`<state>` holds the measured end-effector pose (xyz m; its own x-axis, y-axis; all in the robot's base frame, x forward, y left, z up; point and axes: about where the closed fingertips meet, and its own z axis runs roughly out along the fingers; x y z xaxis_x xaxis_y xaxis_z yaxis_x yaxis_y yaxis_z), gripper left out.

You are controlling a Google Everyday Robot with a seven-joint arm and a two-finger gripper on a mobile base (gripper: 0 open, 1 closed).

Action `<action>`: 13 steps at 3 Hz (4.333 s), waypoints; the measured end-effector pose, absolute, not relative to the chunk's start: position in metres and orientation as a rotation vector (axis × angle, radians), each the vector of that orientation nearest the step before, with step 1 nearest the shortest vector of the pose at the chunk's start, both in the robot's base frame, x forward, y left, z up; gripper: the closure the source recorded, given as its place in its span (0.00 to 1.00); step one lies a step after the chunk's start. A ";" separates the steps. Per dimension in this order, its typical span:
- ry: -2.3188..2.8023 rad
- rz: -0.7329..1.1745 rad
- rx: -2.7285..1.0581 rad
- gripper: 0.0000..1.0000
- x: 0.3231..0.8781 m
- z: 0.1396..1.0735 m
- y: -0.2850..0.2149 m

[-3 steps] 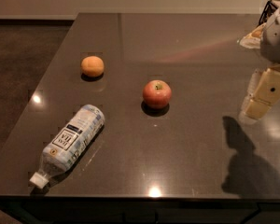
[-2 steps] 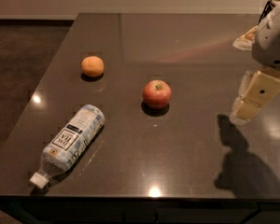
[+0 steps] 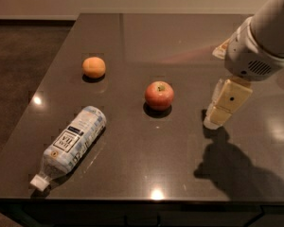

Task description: Move apple near blue plastic bottle

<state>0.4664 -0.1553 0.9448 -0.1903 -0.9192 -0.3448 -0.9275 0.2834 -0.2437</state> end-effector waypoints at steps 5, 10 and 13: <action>2.146 0.200 -1.664 0.00 0.511 0.877 -0.075; 1.988 0.354 -1.813 0.86 0.482 0.892 -0.024; 1.824 0.417 -1.969 1.00 0.429 0.881 0.008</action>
Offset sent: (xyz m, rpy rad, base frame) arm 0.0381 0.0447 -0.0502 0.0581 0.0777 -0.0198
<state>0.4294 0.0085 0.8814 0.0934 -0.8667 -0.4900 -0.9935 -0.0493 -0.1023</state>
